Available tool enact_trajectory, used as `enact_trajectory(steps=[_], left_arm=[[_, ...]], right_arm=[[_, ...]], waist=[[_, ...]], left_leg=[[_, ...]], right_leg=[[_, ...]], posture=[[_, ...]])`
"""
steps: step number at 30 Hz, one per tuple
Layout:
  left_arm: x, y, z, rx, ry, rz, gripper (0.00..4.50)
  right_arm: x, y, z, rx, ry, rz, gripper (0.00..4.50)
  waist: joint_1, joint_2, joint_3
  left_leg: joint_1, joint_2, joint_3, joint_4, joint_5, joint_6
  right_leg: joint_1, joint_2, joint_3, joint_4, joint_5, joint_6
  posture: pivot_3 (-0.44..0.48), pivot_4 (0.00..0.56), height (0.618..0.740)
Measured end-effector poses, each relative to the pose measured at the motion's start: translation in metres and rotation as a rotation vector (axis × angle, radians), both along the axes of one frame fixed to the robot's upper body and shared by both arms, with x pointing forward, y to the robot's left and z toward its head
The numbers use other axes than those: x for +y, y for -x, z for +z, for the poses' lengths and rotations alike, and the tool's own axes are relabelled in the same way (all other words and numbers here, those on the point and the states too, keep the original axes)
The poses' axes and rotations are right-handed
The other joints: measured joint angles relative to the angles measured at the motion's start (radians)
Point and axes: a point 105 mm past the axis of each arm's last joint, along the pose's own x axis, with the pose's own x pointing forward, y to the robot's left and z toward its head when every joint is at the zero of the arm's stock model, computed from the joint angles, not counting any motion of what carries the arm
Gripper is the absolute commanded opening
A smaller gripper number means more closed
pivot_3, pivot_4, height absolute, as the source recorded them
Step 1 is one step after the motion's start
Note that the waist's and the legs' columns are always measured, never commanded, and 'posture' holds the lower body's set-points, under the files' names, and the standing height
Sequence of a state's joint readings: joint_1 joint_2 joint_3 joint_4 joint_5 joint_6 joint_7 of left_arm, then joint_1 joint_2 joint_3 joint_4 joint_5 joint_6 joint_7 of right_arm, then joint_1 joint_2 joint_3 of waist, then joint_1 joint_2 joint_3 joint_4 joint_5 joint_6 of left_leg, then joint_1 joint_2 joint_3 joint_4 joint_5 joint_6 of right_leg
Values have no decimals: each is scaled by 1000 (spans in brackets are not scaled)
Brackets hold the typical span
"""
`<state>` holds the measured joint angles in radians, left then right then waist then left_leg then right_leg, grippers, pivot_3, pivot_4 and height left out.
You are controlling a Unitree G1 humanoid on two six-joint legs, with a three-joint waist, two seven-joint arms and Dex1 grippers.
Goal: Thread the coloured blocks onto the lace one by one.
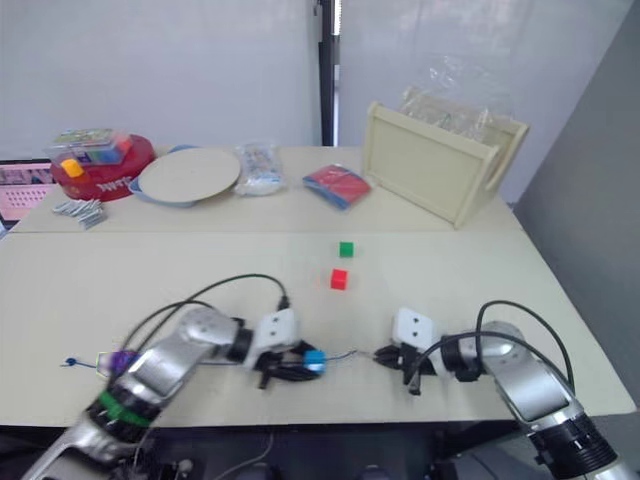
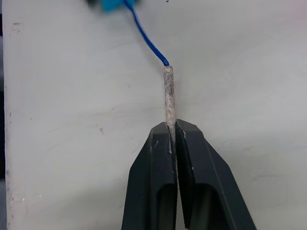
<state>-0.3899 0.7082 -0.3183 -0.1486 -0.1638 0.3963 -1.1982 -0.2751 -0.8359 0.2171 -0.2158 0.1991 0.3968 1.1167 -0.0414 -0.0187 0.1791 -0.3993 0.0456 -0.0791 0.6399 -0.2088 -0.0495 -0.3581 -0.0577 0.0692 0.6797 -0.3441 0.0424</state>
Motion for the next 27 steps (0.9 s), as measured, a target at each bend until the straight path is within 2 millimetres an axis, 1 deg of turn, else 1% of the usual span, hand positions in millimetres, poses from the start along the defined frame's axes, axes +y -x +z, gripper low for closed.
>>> enact_trajectory(steps=[1, 3, 6, 10, 11, 13, 14, 16, 19, 20, 21, 24, 26, 27], left_arm=[[19, 2, 0, 4, -26, 39, 1360], [50, 5, 3, 3, -78, 101, 1360], [89, 12, 5, -5, -161, 164, 1360], [131, 21, 7, -17, -252, 231, 1360], [139, 21, 8, -17, -266, 248, 1360], [147, 22, 9, -27, -283, 259, 1360], [148, 23, 9, -32, -284, 260, 1360], [150, 23, 10, -42, -282, 261, 2392], [151, 20, 13, -35, -254, 285, 3316], [148, 18, 15, -32, -225, 298, 3635], [140, 15, 20, -21, -170, 307, 3635], [104, 13, 39, 12, -1, 259, 3635], [86, 13, 52, 12, 53, 215, 3635], [73, 12, 59, 8, 86, 184, 3635]], right_arm=[[2, 0, 2, 0, 3, 6, 0], [5, 0, 6, -7, 6, 19, 0], [9, 1, 11, -18, 5, 37, 0], [12, 0, 12, -16, 3, 43, 0], [12, 0, 12, -16, 3, 44, 0], [13, 0, 12, -17, 4, 49, 0], [13, 0, 13, -17, 5, 51, 0], [14, 0, 12, -14, 6, 55, 0], [17, -1, 9, -2, 5, 63, 0], [17, 0, 8, 3, 7, 65, 0], [18, 0, 7, 5, 7, 67, 0], [24, -2, 11, -11, 9, 89, 0], [26, -3, 11, -16, 15, 97, 0], [27, -3, 9, -14, 22, 97, 0]], waist=[[-6, 0, 0], [-8, 0, 0], [-8, 0, 0], [-11, 1, 0], [-11, 1, 0], [-11, 1, 1], [-11, 2, 1], [-11, 2, 1], [-11, 2, 1], [-8, 2, 1], [-4, 2, 1], [6, 1, 1], [8, 1, 1], [10, 1, 1]], left_leg=[[0, 1, 0, -1, 0, 0], [2, 1, 0, -2, 0, 0], [3, 1, 1, -5, 0, 0], [6, 1, 2, -8, 0, 0], [6, 1, 2, -10, 0, 0], [7, 2, 2, -12, 0, 0], [8, 2, 3, -12, 0, 0], [8, 2, 3, -12, 0, 0], [7, 2, 3, -12, 0, 0], [5, 2, 3, -12, 0, 0], [2, 1, 3, -10, 0, 0], [-10, 1, 1, -4, 0, 0], [-10, 1, 1, -2, 0, 0], [-10, 1, 1, -2, 0, 0]], right_leg=[[0, 0, 0, 0, 0, 0], [0, 1, 0, 0, 0, -1], [0, 0, 0, 0, -1, -1], [0, 0, 1, 0, -1, -2], [0, 0, 1, 0, -1, -2], [0, 0, 1, 0, -1, -2], [0, 0, 1, 0, -1, -2], [0, 0, 1, 0, -1, -2], [-1, 1, 1, 0, -1, -2], [-2, 0, 1, 0, -1, -2], [-5, 0, 1, 0, -1, -2], [-13, 0, 0, 3, -1, -2], [-13, 0, 0, 3, -1, -2], [-13, 0, 0, 3, -1, -2]], posture=[[0, 150, 740], [0, 150, 740], [0, 150, 740], [0, 150, 740], [0, 150, 740], [0, 150, 740], [0, 150, 740], [0, 150, 740], [0, 150, 740], [0, 150, 740], [0, 150, 740], [0, 150, 740], [0, 150, 740], [0, 150, 740]])
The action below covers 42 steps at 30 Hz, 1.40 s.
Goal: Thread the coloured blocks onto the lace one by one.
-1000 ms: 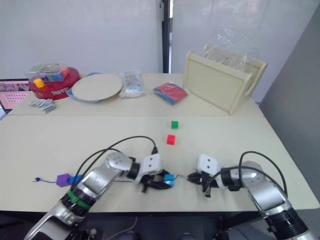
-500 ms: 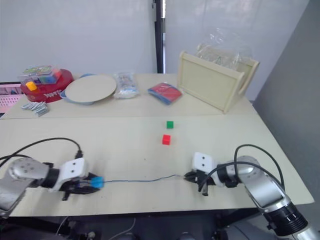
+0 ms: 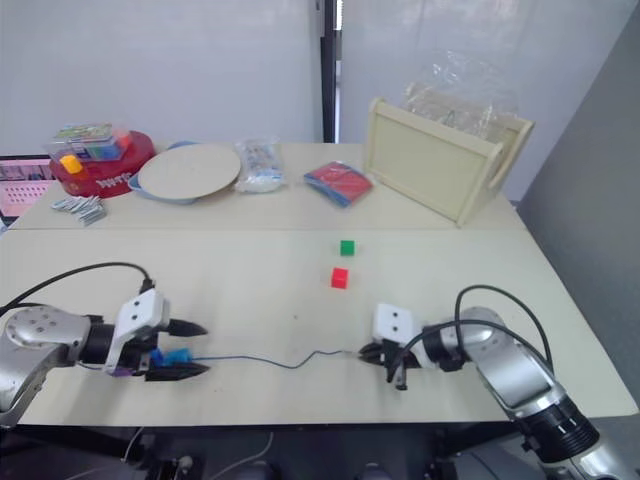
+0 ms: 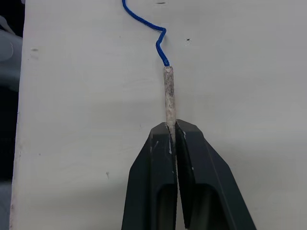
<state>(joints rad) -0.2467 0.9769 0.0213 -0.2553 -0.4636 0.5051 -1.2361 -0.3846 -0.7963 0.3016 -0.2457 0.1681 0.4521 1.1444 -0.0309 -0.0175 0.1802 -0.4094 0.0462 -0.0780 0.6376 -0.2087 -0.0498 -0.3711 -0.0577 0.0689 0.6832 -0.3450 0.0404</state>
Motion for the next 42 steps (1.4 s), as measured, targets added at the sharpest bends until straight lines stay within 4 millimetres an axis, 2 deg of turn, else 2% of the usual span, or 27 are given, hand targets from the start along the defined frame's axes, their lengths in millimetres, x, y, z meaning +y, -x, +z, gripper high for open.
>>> enact_trajectory(steps=[3, 6, 10, 14, 16, 19, 27, 30, 38, 42], left_arm=[[-36, 1, 0, -1, 73, -89, 3635], [-69, -3, -19, 8, 91, -150, 3635], [-100, -16, -33, -21, 111, -190, 3635], [-116, -25, -39, -53, 125, -196, 3635], [-132, -31, -43, -61, 129, -209, 3635], [-149, -29, -50, -56, 138, -242, 3635], [-156, -30, -55, -55, 132, -248, 3635], [-155, -31, -55, -54, 129, -250, 2830], [-154, -31, -57, -51, 110, -261, 104], [-154, -29, -57, -48, 109, -270, 11]], right_arm=[[3, -1, -3, 4, 10, -2, 0], [6, -2, -3, 6, 23, -4, 0], [8, -3, -2, 7, 28, -11, 0], [9, -3, -2, 3, 33, -19, 0], [11, -3, -1, -2, 34, -20, 0], [15, 0, 2, -12, 32, -9, 0], [16, 2, 3, -13, 32, -11, 0], [16, 2, 3, -12, 33, -11, 0], [16, 1, 5, -14, 34, -19, 0], [15, 0, 5, -13, 37, -23, 0]], waist=[[1, 0, 0], [0, 0, 0], [2, 0, 0], [5, 0, 0], [12, 0, 0], [15, 0, 0], [15, 0, 0], [15, 0, 0], [15, 0, 0], [15, 0, 0]], left_leg=[[0, 0, 0, 0, 0, 0], [0, 0, 0, 1, 0, 0], [0, -1, 0, 3, 0, 0], [-1, -1, 0, 4, 0, 0], [-1, -1, 0, 5, 0, 0], [-1, -2, 0, 5, 0, 0], [-1, -2, 0, 5, 0, 0], [-1, -2, 0, 5, 0, 0], [-1, -2, 0, 5, 0, 0], [-1, -2, 0, 5, 0, 0]], right_leg=[[0, 0, 0, 0, 0, 0], [0, 0, 0, 0, 0, 0], [0, 0, 0, 1, 0, 0], [1, 0, 0, 1, 0, 0], [1, 0, 0, 0, 0, 0], [1, 0, 1, 0, 0, 0], [1, 0, 1, 1, 0, 0], [1, 0, 1, 1, 0, 0], [1, 0, 1, 1, 0, 0], [1, 0, 0, 1, 0, 0]], posture=[[0, 150, 740], [0, 150, 740], [0, 150, 740], [0, 150, 740], [0, 150, 740], [0, 150, 740], [0, 150, 740], [0, 150, 740], [0, 150, 740], [0, 150, 740]])
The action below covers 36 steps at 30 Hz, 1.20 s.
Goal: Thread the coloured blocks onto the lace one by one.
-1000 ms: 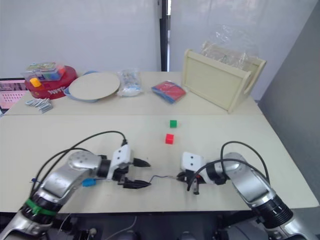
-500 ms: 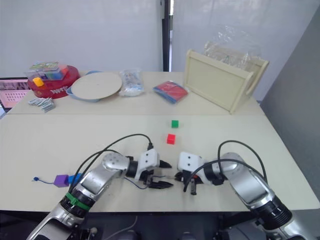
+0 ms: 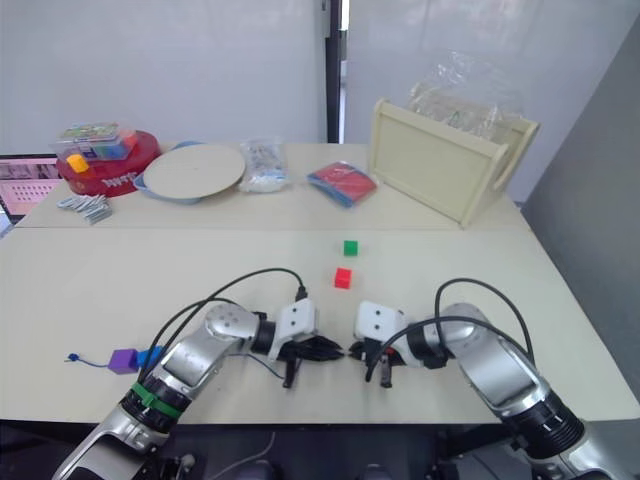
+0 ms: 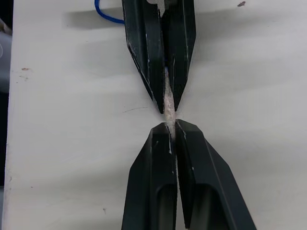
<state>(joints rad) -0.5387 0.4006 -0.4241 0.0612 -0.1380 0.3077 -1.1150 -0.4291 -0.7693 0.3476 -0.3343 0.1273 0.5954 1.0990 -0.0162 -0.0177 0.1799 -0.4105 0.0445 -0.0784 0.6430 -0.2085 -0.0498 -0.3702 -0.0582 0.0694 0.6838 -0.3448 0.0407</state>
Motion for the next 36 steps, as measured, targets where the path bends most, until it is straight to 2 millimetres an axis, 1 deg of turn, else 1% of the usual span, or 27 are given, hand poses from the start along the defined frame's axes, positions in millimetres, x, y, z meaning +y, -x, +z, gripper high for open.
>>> enact_trajectory(steps=[10, 13, 16, 18, 21, 23, 24, 26, 27, 28, 29, 30, 31, 33, 36], left_arm=[[-3, 1, 0, 5, 7, -2, 11], [-2, 0, 1, 4, 11, 3, 0], [4, -3, 3, 1, 14, 19, 0], [15, -4, 3, 10, 19, 50, 0], [42, -5, -2, 49, 3, 124, 0], [48, -4, -1, 57, 5, 138, 0], [51, -2, 1, 59, 14, 142, 0], [67, 1, 5, 76, 25, 181, 0], [77, 1, 7, 79, 23, 212, 0], [89, 1, 8, 83, 21, 253, 0], [96, 1, 8, 82, 17, 277, 0], [101, 1, 9, 85, 16, 300, 0], [103, 3, 9, 83, 20, 311, 0], [104, 5, 7, 98, 22, 320, 0], [108, 6, 7, 96, 22, 350, 0]], right_arm=[[-2, 1, 1, -4, 14, 4, 0], [-2, 2, 1, 5, 0, 0, 1078], [2, 4, 4, 21, -42, -10, 2047], [1, 2, 12, 21, -98, -54, 2709], [-12, -5, 23, 10, -162, -165, 3823], [-13, -6, 26, 13, -187, -198, 4459], [-11, -7, 28, 14, -233, -221, 4485], [-5, -14, 31, -5, -360, -324, 4485], [-1, -19, 29, -15, -413, -389, 4485], [2, -28, 25, -43, -471, -498, 4485], [4, -33, 23, -56, -512, -565, 4485], [11, -38, 21, -66, -559, -635, 4485], [17, -42, 18, -88, -604, -723, 4485], [25, -44, 15, -110, -651, -837, 4485], [34, -43, 6, -150, -670, -967, 4485]], waist=[[0, 0, 0], [0, 0, 0], [-1, 0, 0], [-3, 0, 0], [-1, 0, 0], [0, 0, 0], [0, -1, 0], [-3, -1, -1], [-8, -1, -1], [-12, -1, -1], [-18, -1, -1], [-21, 1, 0], [-22, 1, 0], [-19, 1, 0], [-20, 0, 0]], left_leg=[[0, 0, 0, 0, 0, 0], [0, 0, 0, 0, 0, 0], [0, 0, 0, 0, 0, 0], [0, 0, 0, 0, 0, 0], [0, 0, 0, 0, 0, 0], [0, 0, 0, 0, 0, 0], [0, 1, -1, 0, 0, 0], [0, 1, -1, -1, 0, 0], [0, 1, -1, -1, 0, 0], [1, 1, -1, -2, 0, 0], [2, 2, -1, -2, 0, 0], [1, 1, -1, -4, 0, -1], [1, 1, -1, -4, 1, -1], [0, 0, -1, -4, 1, -1], [1, 0, -1, -4, 1, -2]], right_leg=[[0, 0, 0, 0, 0, 0], [0, 0, 0, 0, 0, 0], [0, 0, 0, 0, 0, 0], [0, 0, 0, 0, 0, 0], [0, 0, 0, 0, 0, 0], [0, 0, 0, 0, 0, 0], [0, 0, 0, 0, 0, 0], [0, 1, 0, 0, 0, 0], [0, 1, 0, 1, 0, 0], [0, 1, 0, 1, 0, 0], [0, 1, 0, 2, 0, 0], [-1, 1, 0, 3, 0, 0], [-2, 0, 0, 3, 0, 0], [-2, 0, 0, 3, 0, 0], [-2, 0, 0, 3, 0, 0]], posture=[[0, 150, 740], [0, 150, 740], [0, 150, 740], [0, 150, 740], [0, 150, 740], [0, 150, 740], [0, 150, 740], [0, 150, 740], [0, 150, 740], [0, 150, 740], [0, 150, 740], [0, 150, 740], [0, 150, 740], [0, 150, 740], [0, 150, 740]])
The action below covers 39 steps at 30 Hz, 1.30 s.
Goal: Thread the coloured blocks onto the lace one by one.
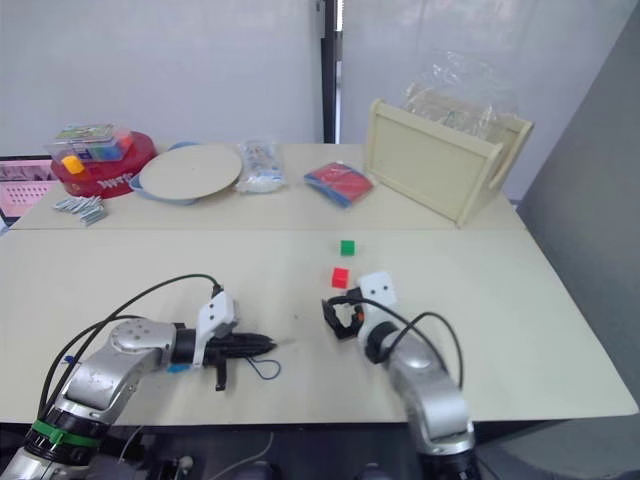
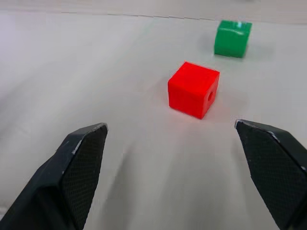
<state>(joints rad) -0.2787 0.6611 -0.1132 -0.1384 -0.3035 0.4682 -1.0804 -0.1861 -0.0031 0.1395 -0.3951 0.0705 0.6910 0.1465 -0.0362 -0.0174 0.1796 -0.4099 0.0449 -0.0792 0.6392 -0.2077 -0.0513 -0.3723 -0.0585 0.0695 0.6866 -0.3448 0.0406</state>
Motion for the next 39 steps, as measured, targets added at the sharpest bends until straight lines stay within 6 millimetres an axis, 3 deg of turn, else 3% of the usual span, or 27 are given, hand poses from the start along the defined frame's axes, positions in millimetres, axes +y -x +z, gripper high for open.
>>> enact_trajectory(steps=[7, 17, 21, 25, 31, 39], left_arm=[[4, 1, 4, -4, -6, 14, 0], [7, 0, 4, -6, -22, 17, 0], [9, 1, 4, -6, -28, 20, 0], [9, 1, 4, -5, -28, 21, 0], [9, 2, 2, 2, -28, 22, 0], [7, 3, 2, -9, -13, 11, 0]], right_arm=[[10, -23, -7, -53, 41, -155, 4485], [36, -51, -9, -111, 29, -145, 4485], [35, -54, -15, -126, 27, -167, 4485], [34, -57, -15, -149, 22, -191, 3338], [33, -57, -15, -154, -8, -196, 1268], [25, -46, -7, -175, -59, -159, 1137]], waist=[[-9, 0, 0], [-12, 0, 0], [-12, 0, 0], [-11, -1, 0], [-11, -1, 0], [-9, -1, 0]], left_leg=[[2, 1, 0, -2, 0, 0], [3, 1, 1, -7, 1, -1], [4, 1, 1, -7, 1, -1], [5, 1, 1, -7, 2, -3], [6, 1, 1, -7, 2, -3], [3, 1, 1, -8, 2, -3]], right_leg=[[0, 1, 0, 1, 0, 0], [-1, 0, 0, 0, 0, 0], [0, 0, 1, 0, 0, 0], [0, 0, 0, 1, 0, 0], [0, 0, 0, 1, 0, 0], [-1, 0, 0, 1, 0, 0]], posture=[[0, 150, 740], [0, 150, 740], [0, 150, 740], [0, 150, 740], [0, 150, 740], [0, 150, 740]])
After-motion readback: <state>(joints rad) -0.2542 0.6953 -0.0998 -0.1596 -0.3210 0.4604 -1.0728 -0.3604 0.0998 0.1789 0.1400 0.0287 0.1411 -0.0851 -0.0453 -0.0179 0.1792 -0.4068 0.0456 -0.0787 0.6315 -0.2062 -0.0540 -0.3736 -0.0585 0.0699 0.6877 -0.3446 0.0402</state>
